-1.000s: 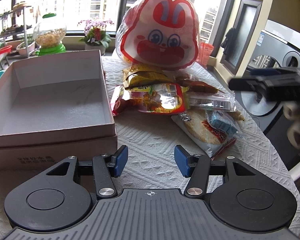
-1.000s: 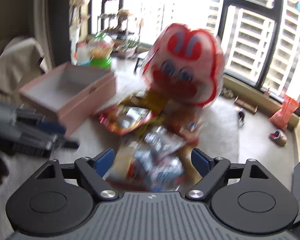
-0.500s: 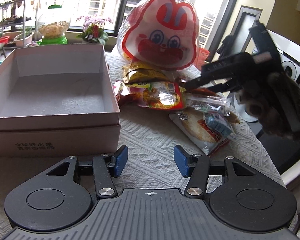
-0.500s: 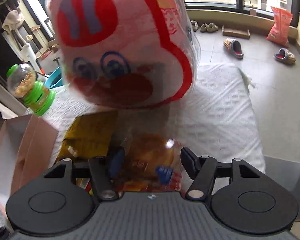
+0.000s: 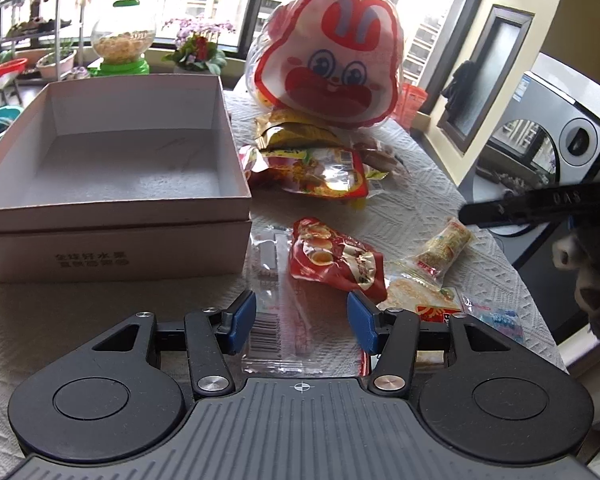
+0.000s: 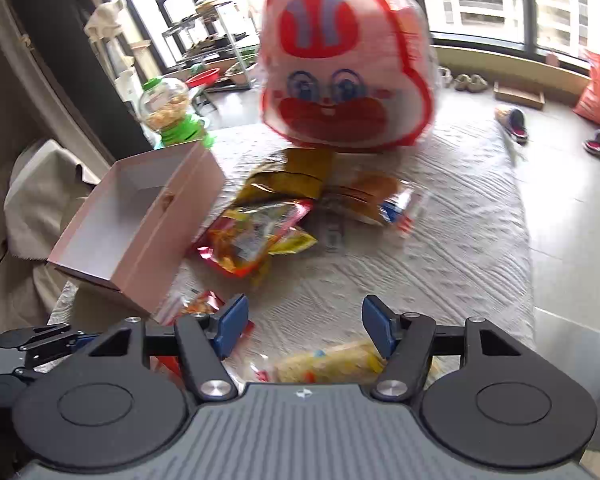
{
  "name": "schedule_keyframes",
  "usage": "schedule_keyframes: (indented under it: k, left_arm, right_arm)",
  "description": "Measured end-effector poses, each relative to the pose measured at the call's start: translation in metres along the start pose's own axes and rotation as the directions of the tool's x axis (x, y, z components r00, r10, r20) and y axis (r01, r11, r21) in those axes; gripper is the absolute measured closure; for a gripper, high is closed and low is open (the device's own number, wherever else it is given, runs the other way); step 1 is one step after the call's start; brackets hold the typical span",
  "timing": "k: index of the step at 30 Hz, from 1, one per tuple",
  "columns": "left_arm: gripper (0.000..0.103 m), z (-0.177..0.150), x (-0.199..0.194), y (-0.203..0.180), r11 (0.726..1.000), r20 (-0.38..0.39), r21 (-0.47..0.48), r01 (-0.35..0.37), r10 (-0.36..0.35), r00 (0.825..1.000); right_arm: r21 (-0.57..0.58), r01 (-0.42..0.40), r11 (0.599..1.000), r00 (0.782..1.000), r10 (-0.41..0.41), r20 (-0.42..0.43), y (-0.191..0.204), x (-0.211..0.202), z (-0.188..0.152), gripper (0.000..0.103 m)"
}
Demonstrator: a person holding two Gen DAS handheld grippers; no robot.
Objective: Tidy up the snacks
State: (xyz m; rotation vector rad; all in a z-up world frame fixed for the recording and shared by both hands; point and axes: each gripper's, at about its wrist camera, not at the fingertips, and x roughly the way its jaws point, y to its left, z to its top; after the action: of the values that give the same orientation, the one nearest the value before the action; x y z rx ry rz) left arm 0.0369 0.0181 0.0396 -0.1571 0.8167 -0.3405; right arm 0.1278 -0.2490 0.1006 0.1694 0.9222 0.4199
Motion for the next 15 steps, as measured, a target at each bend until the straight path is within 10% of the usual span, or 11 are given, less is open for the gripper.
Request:
schedule_keyframes:
  k: [4, 12, 15]
  left_arm:
    - [0.046, -0.001, 0.000, -0.003, 1.000, -0.016, 0.011, 0.020, -0.020, 1.000]
    - [0.047, 0.006, 0.025, -0.017, 0.979, 0.049, 0.117, -0.169, 0.165, 0.985]
    - [0.061, 0.002, 0.037, -0.018, 0.973, 0.024, 0.162, -0.164, 0.163, 0.986]
  right_arm:
    - [0.036, -0.011, 0.999, 1.000, 0.012, -0.023, -0.022, -0.019, -0.036, 0.039]
    - [-0.057, -0.032, 0.998, 0.998, 0.029, -0.055, 0.007, -0.014, -0.082, 0.035]
    - [-0.182, 0.033, 0.983, 0.999, -0.036, -0.015, 0.032, -0.014, -0.096, 0.034]
